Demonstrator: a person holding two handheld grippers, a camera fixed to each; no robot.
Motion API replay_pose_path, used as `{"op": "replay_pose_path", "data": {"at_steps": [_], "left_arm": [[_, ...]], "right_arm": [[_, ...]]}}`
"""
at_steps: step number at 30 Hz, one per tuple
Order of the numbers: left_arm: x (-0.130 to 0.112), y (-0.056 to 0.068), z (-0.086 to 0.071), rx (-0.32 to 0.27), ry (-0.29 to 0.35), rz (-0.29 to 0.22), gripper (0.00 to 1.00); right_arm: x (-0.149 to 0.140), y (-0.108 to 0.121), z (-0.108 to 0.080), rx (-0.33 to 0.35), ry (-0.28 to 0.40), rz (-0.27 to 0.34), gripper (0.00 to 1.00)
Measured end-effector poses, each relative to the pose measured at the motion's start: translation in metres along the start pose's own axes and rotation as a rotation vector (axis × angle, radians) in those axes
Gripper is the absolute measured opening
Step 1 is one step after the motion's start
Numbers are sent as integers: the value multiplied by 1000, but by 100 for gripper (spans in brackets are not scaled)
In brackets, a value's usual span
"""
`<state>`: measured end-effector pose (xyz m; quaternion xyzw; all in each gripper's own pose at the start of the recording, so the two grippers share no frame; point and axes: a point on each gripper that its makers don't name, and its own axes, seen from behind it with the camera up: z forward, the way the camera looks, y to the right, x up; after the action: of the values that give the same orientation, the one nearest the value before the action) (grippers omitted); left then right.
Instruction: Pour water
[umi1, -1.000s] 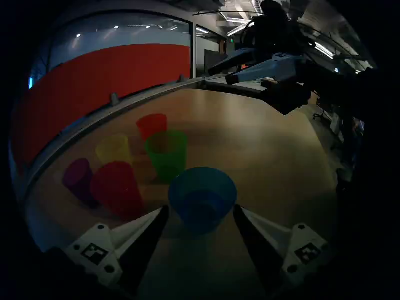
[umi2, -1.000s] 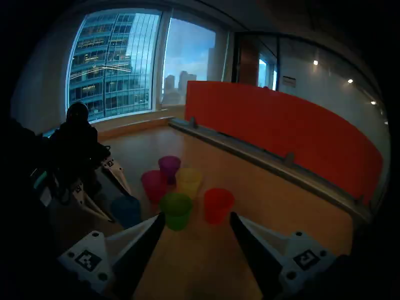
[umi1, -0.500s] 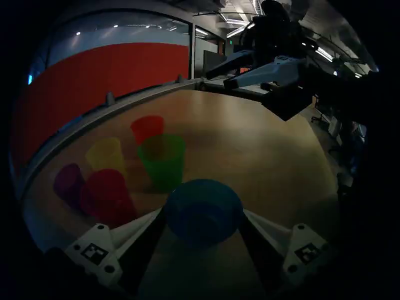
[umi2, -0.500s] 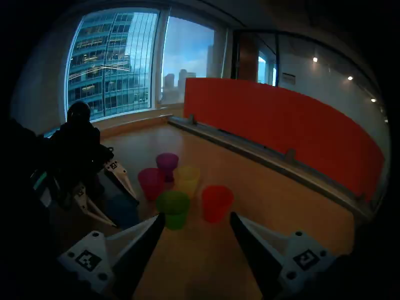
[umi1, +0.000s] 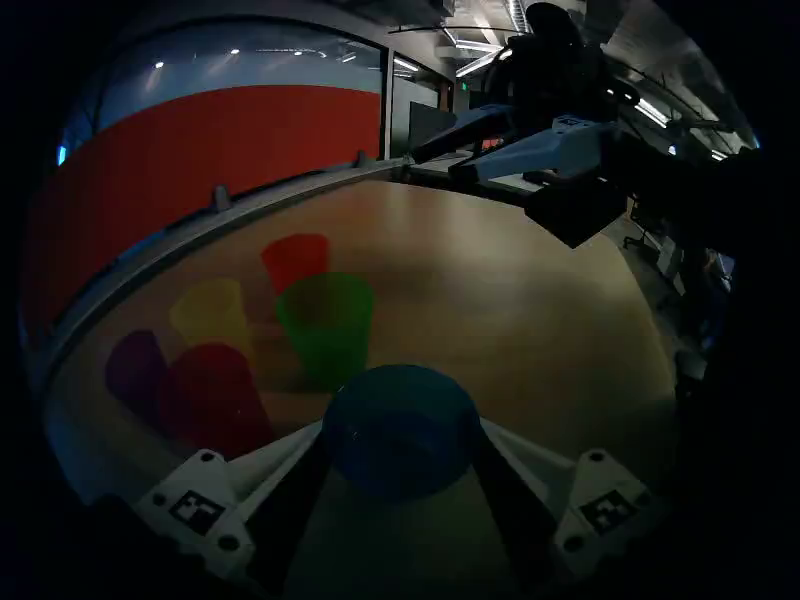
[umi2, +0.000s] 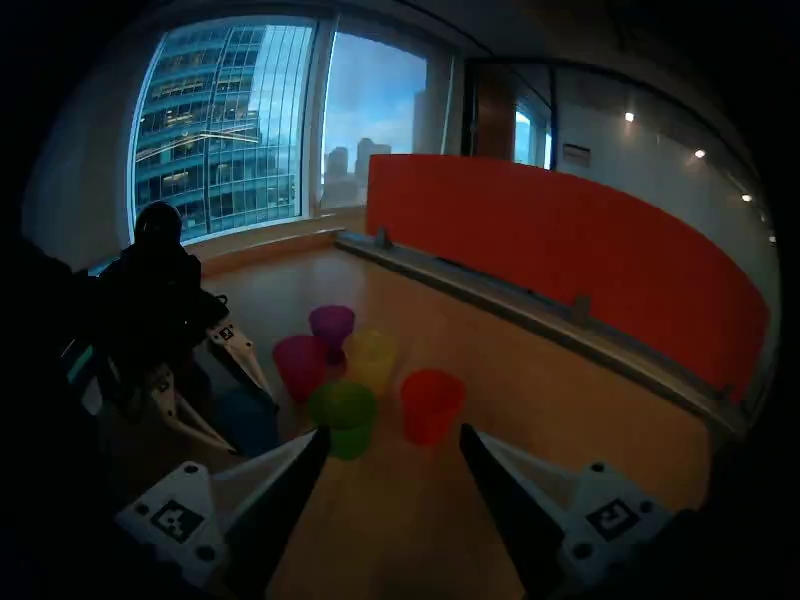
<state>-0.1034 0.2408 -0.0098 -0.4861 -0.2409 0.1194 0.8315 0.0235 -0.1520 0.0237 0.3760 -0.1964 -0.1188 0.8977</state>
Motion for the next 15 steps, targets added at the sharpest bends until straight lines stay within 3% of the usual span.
{"op": "replay_pose_path", "data": {"at_steps": [9, 15], "left_arm": [[2, -1, -7, 12, 4, 17, 87], [12, -2, -20, 18, 41, 8, 87]], "right_arm": [[-1, -2, 2, 4, -1, -2, 100], [-1, -5, 6, 8, -4, -8, 100]]}}
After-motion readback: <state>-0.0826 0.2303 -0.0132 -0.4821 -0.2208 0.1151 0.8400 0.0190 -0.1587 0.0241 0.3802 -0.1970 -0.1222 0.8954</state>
